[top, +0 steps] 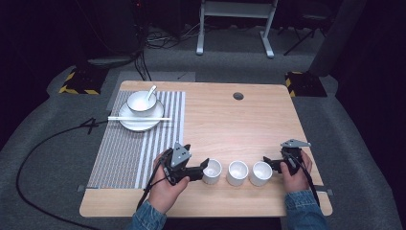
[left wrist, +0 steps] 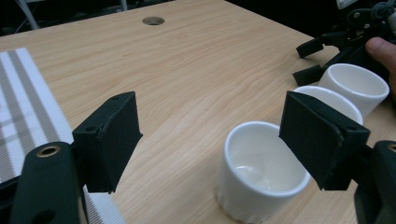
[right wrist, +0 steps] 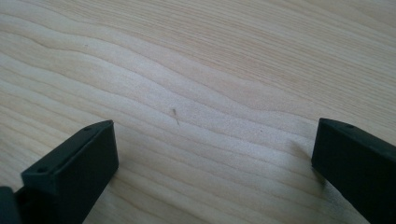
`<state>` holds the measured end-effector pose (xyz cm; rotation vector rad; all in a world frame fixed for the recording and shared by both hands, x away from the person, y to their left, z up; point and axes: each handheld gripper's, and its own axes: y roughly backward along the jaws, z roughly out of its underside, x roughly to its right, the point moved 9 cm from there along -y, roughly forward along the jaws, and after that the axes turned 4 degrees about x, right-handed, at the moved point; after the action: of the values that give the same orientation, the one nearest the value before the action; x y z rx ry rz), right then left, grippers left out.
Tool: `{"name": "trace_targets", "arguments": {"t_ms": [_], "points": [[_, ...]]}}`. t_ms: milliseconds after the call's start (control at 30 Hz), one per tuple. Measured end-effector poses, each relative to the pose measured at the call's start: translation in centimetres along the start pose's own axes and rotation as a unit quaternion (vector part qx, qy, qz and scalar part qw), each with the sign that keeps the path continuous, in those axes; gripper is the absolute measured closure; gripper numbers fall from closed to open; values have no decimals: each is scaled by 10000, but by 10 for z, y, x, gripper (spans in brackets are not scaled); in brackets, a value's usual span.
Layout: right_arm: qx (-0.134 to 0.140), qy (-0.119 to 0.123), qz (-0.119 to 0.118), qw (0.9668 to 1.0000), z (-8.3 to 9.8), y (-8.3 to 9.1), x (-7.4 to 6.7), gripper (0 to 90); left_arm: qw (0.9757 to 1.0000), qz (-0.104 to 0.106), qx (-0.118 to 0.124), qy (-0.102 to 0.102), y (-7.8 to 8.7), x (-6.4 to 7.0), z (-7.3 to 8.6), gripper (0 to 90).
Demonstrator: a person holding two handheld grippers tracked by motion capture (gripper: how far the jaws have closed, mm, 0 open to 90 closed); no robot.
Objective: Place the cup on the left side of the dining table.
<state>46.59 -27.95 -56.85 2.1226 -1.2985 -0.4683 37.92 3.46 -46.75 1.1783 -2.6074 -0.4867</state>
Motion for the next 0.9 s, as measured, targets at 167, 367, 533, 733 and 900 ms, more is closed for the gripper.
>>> {"name": "trace_targets", "arguments": {"t_ms": [167,367,533,733,900], "points": [[0,0,1,10000,0,0,0,3,9999,155,-46,0,-11,16,0,199],[0,0,0,10000,0,0,0,3,9998,210,-68,-23,-16,24,2,198],[0,1,0,10000,0,0,0,3,9990,398,-179,-10,-25,33,11,183],[0,0,0,10000,0,0,0,3,9986,333,-392,-117,-34,35,24,185],[0,1,0,10000,0,0,0,3,9980,285,-542,-178,-39,35,32,185]]}}
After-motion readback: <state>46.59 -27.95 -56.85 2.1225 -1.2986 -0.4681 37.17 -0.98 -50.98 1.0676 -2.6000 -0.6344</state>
